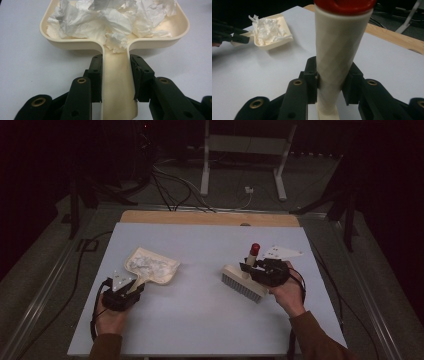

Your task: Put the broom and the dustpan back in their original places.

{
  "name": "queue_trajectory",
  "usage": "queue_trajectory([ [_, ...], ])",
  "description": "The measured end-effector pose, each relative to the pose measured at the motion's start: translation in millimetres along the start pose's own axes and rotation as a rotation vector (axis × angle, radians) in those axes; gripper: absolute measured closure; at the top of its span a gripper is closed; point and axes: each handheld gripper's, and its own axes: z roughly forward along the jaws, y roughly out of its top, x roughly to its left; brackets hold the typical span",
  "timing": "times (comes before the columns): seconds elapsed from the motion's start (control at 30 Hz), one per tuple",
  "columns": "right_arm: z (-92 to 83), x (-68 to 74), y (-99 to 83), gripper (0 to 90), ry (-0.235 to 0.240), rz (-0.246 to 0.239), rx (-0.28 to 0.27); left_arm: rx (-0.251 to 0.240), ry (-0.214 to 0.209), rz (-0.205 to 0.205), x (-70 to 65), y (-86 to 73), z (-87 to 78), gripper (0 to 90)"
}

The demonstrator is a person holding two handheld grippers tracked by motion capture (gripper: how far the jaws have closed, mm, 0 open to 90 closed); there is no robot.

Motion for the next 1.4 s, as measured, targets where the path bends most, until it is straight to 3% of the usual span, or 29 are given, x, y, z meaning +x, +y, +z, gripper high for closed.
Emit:
queue_trajectory([
  [0.37,-28.4,-17.7,-9.6,69.4,0.073,-0.036,0.026,0.004,0.008,-0.006,-0.6,-0.8,0.3,66.5],
  [0.77,-69.5,-45.3,-24.9,69.3,0.109,-0.003,0.025,0.008,0.013,-0.006,-0.8,-0.7,0.6,66.5],
  [0.9,-78.0,-51.0,-29.3,69.3,0.143,0.004,0.041,0.011,0.014,-0.005,-1.1,-0.6,1.3,66.5],
  [1.13,-79.3,-47.2,-29.5,69.3,0.243,-0.006,0.056,0.011,0.015,-0.007,-0.7,-0.3,1.1,66.5],
  [1.23,-73.5,-46.3,-28.3,69.3,0.292,-0.019,0.096,0.008,0.015,-0.01,-0.2,-0.4,0.5,66.5],
  [1.3,-67.1,-48.3,-28.4,69.3,0.303,-0.012,0.121,0.007,0.017,-0.011,0.1,-0.5,0.4,66.5],
  [1.4,-58.0,-54.2,-25.6,69.0,0.27,0.02,0.131,0.007,0.02,-0.013,0.0,-0.5,0.4,66.5],
])
